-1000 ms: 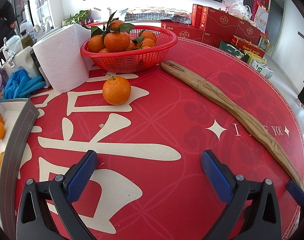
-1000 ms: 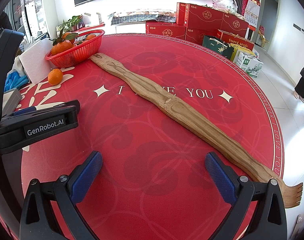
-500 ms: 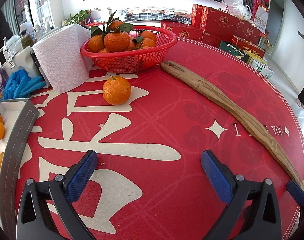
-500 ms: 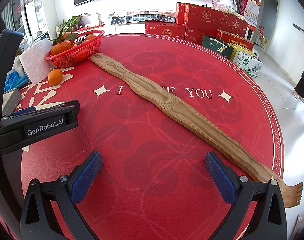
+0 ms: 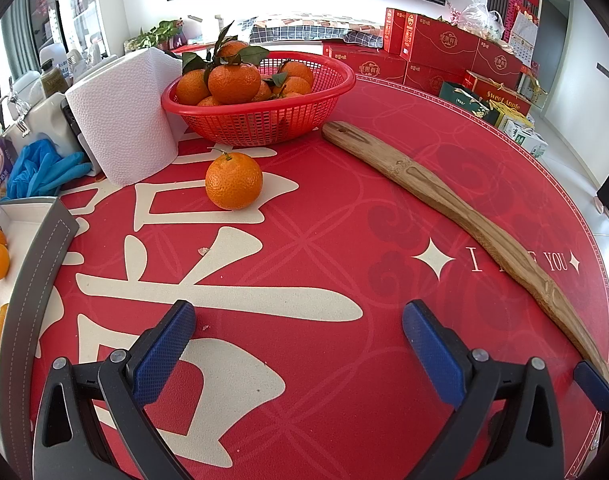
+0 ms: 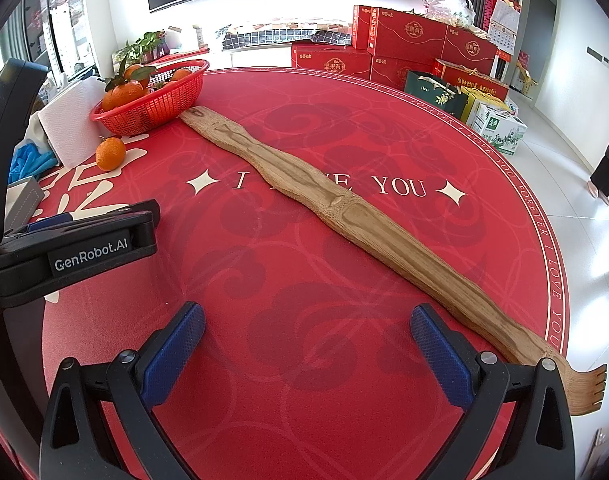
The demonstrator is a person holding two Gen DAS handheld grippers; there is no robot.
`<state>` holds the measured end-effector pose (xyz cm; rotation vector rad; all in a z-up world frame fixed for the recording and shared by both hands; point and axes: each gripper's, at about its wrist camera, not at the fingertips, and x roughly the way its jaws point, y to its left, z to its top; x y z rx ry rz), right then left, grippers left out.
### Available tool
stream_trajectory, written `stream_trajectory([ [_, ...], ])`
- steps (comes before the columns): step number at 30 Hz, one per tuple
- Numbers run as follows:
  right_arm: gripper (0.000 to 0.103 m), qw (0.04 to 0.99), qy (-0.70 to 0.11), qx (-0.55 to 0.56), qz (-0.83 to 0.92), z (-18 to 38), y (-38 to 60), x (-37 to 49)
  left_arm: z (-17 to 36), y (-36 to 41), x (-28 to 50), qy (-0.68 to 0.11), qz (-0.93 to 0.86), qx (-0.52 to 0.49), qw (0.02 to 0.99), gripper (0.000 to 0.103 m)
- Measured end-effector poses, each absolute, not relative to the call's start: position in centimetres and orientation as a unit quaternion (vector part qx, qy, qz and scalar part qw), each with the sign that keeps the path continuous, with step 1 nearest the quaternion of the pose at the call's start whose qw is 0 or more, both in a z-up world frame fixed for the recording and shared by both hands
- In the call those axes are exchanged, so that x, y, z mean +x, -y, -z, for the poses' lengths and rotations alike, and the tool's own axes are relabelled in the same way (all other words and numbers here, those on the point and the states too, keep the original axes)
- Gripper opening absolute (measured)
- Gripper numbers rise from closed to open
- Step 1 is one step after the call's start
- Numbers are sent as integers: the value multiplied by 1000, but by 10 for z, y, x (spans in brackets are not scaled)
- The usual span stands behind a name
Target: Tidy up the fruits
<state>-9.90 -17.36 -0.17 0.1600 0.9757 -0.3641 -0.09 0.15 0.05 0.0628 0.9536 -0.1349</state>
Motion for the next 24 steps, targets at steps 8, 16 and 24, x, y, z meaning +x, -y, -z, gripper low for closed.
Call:
stream_trajectory([
  [8,103,865,-465,76,173,1,174,-100,-1,-2,-1,-459,65,30,886,103],
  [16,103,863,-467,78,176,1,175,-99,0,16,-7,-459,60,29,886,103],
  [24,103,863,-466,80,178,1,177,-100,0,17,-3,-459,52,24,887,103],
])
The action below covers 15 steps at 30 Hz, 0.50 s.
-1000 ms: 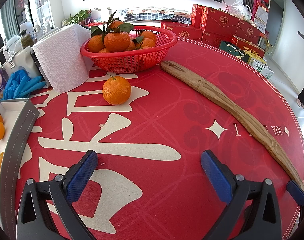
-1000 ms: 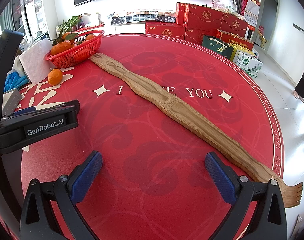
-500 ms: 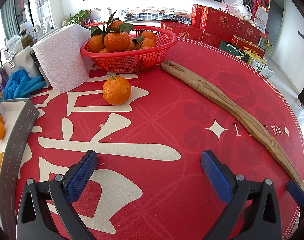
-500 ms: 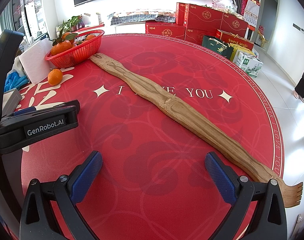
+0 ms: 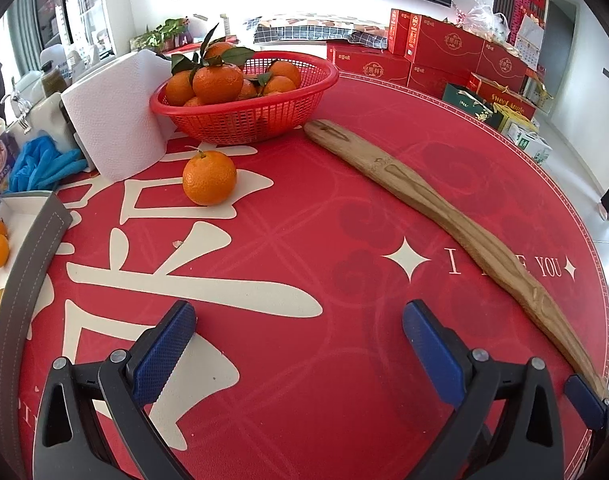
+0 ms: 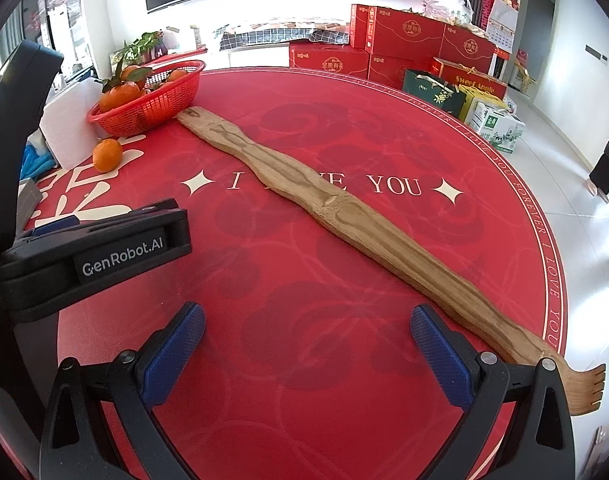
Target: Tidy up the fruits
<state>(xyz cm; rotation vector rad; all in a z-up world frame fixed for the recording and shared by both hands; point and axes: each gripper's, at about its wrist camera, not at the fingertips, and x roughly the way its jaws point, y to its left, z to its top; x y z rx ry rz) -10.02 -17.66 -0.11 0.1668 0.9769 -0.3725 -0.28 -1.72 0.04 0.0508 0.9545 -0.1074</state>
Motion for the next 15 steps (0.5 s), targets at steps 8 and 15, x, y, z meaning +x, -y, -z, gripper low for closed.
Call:
stream_trajectory([
  [8,103,863,-465,80,180,0,179,-103,0,17,-3,-459,52,24,887,103],
  [15,103,863,-465,80,180,0,178,-101,0,17,-3,-459,52,24,887,103],
])
